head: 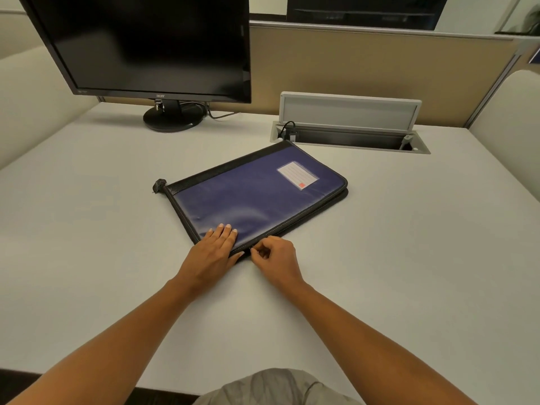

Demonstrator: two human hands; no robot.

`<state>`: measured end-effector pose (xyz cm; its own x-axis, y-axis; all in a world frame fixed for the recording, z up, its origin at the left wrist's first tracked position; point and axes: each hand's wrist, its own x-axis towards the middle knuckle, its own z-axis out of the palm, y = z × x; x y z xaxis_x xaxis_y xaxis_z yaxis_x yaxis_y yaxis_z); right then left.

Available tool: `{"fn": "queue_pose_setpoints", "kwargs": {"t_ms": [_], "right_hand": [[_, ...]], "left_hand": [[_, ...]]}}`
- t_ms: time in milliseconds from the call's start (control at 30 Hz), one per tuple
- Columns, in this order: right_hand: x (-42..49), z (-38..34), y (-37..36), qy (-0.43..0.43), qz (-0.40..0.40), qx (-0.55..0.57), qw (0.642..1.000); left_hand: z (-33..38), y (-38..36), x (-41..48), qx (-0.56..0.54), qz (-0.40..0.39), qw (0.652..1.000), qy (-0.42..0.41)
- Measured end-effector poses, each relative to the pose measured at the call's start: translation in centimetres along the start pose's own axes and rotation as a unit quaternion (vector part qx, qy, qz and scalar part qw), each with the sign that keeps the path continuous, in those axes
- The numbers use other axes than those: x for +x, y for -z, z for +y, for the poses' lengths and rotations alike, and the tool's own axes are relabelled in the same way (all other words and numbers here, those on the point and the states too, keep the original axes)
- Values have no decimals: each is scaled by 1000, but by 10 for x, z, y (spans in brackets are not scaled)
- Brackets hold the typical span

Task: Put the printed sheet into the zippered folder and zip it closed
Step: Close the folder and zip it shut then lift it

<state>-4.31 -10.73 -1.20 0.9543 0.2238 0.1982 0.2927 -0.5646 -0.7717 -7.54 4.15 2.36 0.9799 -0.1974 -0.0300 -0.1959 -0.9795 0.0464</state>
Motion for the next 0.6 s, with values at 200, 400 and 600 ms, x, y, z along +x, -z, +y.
{"fn": "queue_pose_setpoints", "kwargs": {"t_ms": [200, 400, 600], "right_hand": [[11, -23, 3, 41, 56, 36, 997], [40, -55, 14, 63, 89, 108, 988], [62, -75, 27, 72, 105, 157, 979]], "left_hand": [[-16, 22, -5, -39, 48, 998, -14], [-36, 49, 13, -138, 166, 976, 21], [-55, 85, 17, -192, 199, 961, -5]]}}
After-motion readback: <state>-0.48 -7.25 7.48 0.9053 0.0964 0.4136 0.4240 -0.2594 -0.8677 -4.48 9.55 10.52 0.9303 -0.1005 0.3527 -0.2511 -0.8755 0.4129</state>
